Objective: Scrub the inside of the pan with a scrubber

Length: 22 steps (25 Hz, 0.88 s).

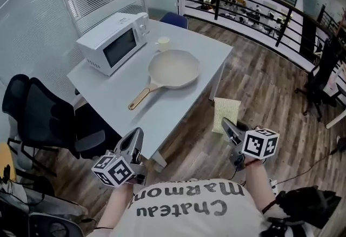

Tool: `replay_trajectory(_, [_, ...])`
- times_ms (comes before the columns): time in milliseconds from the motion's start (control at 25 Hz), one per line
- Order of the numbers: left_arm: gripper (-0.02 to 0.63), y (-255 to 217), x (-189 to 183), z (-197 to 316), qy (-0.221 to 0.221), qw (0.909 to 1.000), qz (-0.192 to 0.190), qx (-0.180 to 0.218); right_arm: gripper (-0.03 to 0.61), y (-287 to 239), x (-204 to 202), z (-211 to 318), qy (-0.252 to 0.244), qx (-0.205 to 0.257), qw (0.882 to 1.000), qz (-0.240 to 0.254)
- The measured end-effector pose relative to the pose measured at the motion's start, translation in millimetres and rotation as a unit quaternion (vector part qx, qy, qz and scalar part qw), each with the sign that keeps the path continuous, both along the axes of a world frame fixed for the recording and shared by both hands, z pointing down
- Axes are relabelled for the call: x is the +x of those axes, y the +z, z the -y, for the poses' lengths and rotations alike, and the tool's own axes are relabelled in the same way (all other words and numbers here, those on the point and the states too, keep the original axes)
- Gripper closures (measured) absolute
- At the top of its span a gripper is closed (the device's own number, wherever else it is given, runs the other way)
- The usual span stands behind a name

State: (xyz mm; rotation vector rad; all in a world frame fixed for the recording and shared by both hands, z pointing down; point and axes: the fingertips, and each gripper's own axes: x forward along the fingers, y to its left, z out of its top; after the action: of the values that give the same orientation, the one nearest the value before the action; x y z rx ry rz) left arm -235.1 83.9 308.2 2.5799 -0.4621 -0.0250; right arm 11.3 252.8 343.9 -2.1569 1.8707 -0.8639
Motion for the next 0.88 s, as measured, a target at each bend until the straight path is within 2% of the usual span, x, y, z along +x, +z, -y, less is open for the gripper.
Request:
replay_trajectory(280, [0.624,18,45,9,-0.018,0.9998,0.002,-0.003,0.523,15,53,27,-0.028,-0.007,1.000,0.005])
replay_trajectory(560, [0.624,30,70,19,-0.028,0.9994,0.015,-0.008,0.523,26,78,44,-0.045,-0.012,0.999,0.012])
replay_trajectory(880, [0.624,45,83,27,-0.030,0.9982,0.048,-0.020,0.523,48,88,59,-0.051,-0.016,0.997,0.051])
